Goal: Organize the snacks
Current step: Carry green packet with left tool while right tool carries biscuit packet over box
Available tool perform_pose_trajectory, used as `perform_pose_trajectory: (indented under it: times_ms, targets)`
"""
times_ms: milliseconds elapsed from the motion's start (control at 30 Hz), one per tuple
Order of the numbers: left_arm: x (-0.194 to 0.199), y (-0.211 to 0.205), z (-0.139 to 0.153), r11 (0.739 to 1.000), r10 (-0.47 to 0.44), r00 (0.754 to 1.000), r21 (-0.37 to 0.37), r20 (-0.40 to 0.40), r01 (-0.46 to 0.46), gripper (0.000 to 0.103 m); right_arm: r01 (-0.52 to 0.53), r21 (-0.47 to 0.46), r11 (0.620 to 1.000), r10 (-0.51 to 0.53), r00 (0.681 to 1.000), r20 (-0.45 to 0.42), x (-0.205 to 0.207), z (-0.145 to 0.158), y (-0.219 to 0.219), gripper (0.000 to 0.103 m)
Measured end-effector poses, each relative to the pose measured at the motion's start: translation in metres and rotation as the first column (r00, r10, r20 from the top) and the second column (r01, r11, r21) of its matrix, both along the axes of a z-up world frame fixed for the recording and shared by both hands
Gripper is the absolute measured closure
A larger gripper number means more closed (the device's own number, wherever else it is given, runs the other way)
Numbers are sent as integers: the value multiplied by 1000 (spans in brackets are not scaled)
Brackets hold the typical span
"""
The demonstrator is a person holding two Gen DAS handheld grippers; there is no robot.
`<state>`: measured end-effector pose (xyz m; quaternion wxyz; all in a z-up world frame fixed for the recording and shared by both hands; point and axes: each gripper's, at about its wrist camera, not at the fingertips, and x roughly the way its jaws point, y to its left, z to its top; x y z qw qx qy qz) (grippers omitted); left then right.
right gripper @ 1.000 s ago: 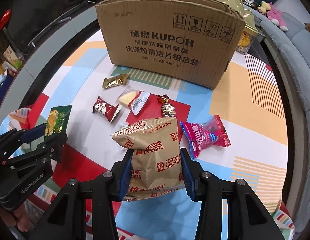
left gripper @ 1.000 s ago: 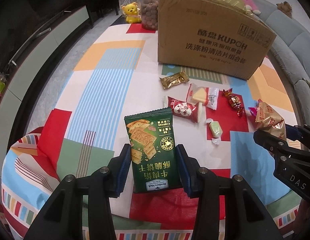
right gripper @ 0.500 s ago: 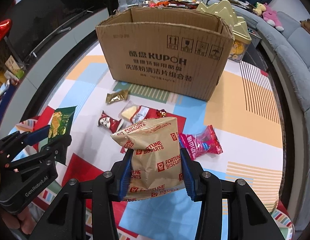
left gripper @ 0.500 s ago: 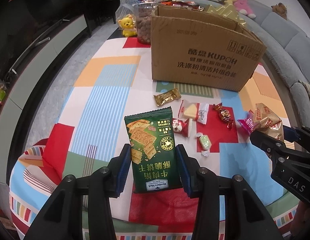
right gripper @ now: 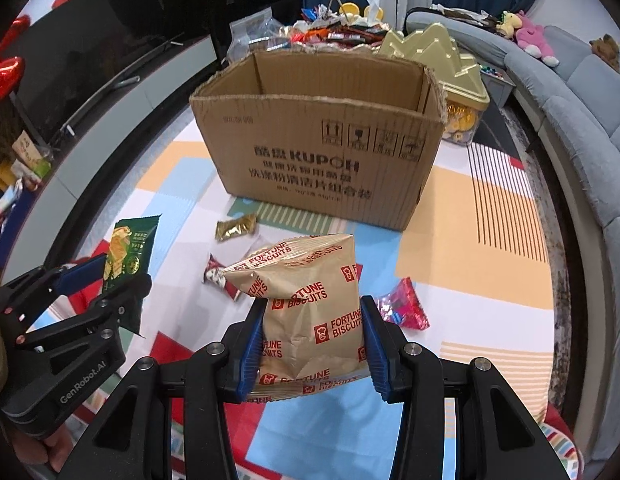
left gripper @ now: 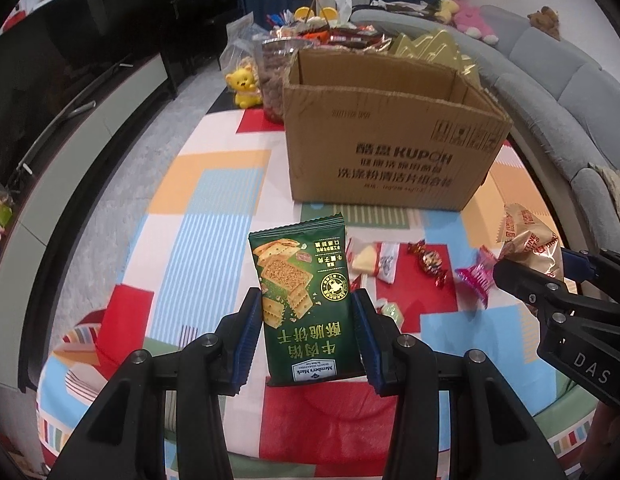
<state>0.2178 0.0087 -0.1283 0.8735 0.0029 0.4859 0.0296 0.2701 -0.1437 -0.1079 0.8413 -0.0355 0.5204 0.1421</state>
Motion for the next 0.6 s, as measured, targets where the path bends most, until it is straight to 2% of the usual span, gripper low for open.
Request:
perform_pose_trajectory:
  times_ms: [600]
  targets:
    - [28, -10, 41, 999, -32, 996, -7, 80, 33, 59, 34, 22, 999, -35, 997, 73, 23, 37, -7, 57]
